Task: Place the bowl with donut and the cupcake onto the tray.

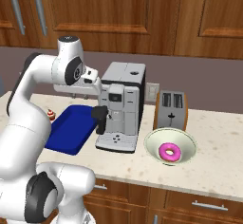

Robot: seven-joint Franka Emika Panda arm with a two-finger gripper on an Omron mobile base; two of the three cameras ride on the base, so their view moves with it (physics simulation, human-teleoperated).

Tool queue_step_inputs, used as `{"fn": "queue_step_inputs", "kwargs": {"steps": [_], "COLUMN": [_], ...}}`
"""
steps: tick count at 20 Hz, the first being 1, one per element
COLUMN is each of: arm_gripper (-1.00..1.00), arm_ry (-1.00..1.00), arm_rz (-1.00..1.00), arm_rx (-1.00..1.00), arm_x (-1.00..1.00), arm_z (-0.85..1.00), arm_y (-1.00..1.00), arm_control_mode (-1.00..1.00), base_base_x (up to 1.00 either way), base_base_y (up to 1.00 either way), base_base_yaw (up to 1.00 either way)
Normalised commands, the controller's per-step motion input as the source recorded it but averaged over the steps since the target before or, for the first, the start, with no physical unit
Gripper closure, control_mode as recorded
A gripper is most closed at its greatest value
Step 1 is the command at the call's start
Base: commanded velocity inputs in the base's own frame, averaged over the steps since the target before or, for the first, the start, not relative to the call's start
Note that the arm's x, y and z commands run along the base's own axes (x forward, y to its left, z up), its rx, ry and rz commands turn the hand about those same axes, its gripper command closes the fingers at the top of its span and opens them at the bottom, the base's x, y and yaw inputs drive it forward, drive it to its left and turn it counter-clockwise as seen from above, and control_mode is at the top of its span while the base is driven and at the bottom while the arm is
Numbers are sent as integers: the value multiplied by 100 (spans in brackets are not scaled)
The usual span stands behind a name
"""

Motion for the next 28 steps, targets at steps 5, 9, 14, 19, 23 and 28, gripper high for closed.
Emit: {"fn": "queue_step_inputs", "kwargs": {"steps": [5, 9, 14, 19, 23, 28], "arm_gripper": [-100, -100, -100, -100, -100, -100], "arm_ry": [0, -1, -4, -4, -3, 0], "arm_rz": [0, 0, 0, 0, 0, 0], "arm_rx": [0, 0, 0, 0, 0, 0], "arm_x": [-4, -9, -18, -14, -11, 0], "arm_z": [0, -2, -12, -18, -17, -21], "arm_y": [2, 6, 17, 27, 29, 31], "arm_control_mode": [-100, -100, -100, -100, -100, -100], "base_base_x": [0, 0, 0, 0, 0, 0], "base_base_y": [0, 0, 0, 0, 0, 0], "base_base_yaw": [0, 0, 0, 0, 0, 0]}}
